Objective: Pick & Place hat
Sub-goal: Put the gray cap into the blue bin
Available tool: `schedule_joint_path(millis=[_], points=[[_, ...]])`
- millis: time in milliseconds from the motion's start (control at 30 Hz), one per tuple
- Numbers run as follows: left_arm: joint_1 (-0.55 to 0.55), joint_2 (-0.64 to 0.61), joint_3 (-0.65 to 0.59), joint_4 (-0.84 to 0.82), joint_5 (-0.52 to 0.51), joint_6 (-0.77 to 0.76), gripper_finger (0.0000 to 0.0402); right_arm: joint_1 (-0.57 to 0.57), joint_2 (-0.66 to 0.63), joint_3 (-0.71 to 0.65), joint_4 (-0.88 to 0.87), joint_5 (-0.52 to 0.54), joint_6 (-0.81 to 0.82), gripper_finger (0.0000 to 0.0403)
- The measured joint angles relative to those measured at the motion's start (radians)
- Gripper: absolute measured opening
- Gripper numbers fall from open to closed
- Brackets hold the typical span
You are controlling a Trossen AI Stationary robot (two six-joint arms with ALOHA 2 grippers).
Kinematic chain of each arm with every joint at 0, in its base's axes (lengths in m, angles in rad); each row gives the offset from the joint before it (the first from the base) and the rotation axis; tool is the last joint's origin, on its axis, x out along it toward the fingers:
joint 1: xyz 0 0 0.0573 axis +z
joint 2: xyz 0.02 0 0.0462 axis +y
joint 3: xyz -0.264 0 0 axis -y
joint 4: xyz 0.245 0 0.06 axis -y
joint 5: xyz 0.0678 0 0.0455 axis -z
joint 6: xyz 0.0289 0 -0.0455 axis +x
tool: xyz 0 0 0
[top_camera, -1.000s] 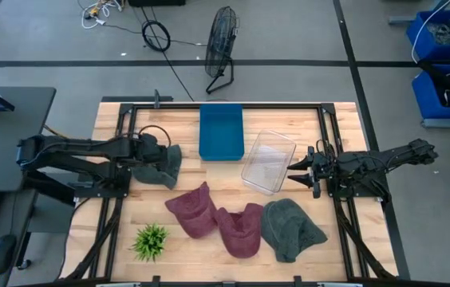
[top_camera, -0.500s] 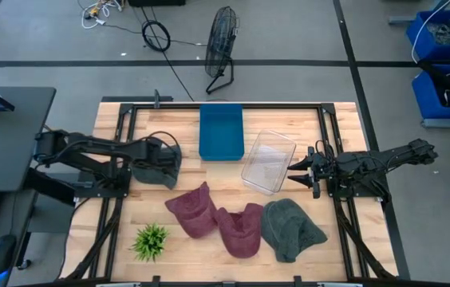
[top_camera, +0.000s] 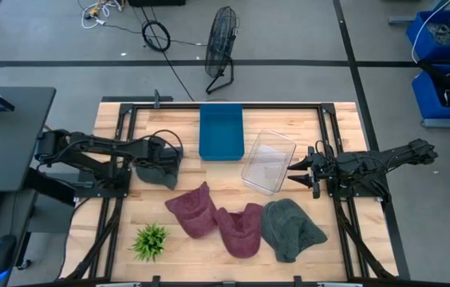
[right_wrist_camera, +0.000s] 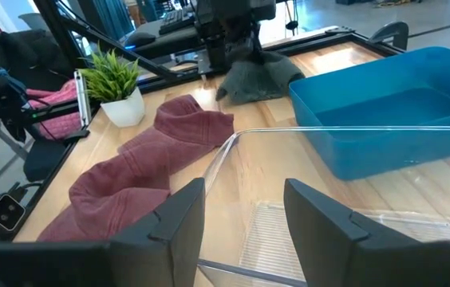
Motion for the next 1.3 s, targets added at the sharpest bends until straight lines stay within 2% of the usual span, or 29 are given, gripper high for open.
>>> schedule_joint_path(millis=[167,400,533,633,700,867,967,1200,1300], points=[[-0.001,0.001,0.151,-0.074,-0.064,0.155,0.0008,0.000,0.000,0.000,0.000,0.003,-0.003,0.0176],[0.000,0.001,0.370,-0.039,-0.159,0.566,0.0007,0.000,0.000,0.000,0.000,0.007,-0.022,0.0176],[0.001,0.001,0.436,0.102,-0.176,0.970,0.0009,0.000,0.000,0.000,0.000,0.008,-0.026,0.0176],[0.007,0.001,0.437,0.294,-0.175,1.260,0.0011,0.000,0.000,0.000,0.000,0.008,-0.026,0.0176],[0.021,0.008,0.430,0.433,-0.168,1.381,0.0010,0.000,0.000,0.000,0.000,0.008,-0.026,0.0176],[0.097,0.064,0.429,0.633,-0.059,1.516,0.0007,0.000,0.000,0.000,0.000,0.008,-0.026,0.0176],[0.145,0.119,0.429,0.671,0.028,1.583,0.0008,0.000,0.000,0.000,0.000,0.008,-0.026,0.0176],[0.215,0.262,0.428,0.814,0.131,1.707,0.0007,0.000,0.000,0.000,0.000,0.008,-0.026,0.0176],[0.236,0.323,0.428,0.872,0.205,1.713,0.0009,0.000,0.000,0.000,0.000,0.008,-0.026,0.0176]])
